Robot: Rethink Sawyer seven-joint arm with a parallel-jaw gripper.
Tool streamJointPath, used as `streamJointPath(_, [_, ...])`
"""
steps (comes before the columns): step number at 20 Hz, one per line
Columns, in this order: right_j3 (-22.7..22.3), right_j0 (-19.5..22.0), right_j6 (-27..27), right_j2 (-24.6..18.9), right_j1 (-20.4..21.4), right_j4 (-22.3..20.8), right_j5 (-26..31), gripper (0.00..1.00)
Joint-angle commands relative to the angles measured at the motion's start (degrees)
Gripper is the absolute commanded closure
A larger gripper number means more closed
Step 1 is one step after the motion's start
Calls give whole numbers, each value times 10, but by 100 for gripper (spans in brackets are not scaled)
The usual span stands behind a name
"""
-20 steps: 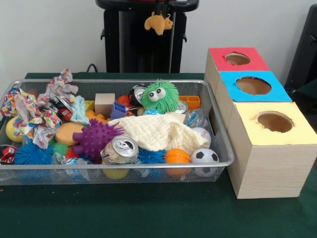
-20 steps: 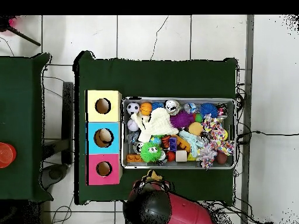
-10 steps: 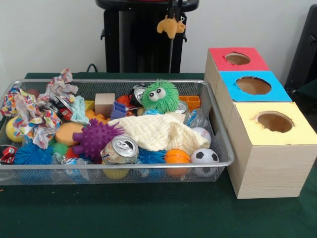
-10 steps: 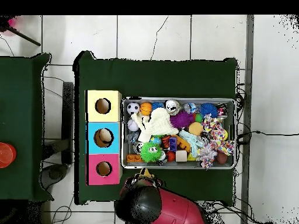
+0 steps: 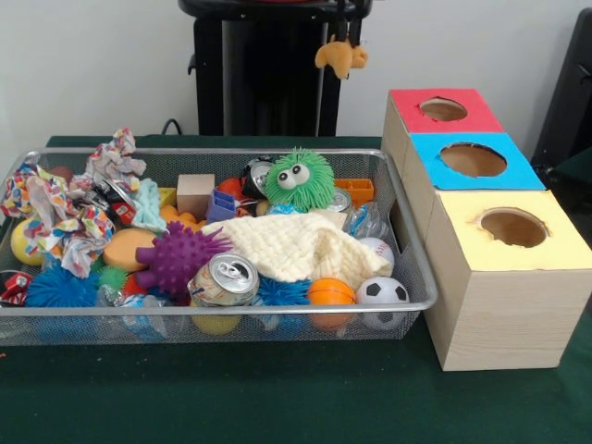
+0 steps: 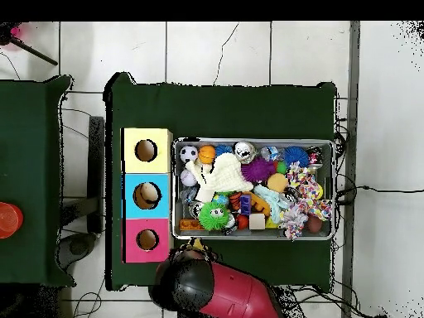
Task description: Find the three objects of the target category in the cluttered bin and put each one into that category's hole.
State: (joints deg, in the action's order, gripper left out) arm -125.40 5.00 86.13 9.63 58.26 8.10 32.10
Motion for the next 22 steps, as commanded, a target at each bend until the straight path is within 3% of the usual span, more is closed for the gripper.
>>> streamJointPath(1, [51,-36,205,7,-20,41,51,100])
streamJointPath(6, [72,-70,235,28,-11,42,91,100])
streamJointPath(13, [97,-110,289,31,-35,64,79,100])
streamJointPath(22, [111,-121,314,29,-47,77,68,100])
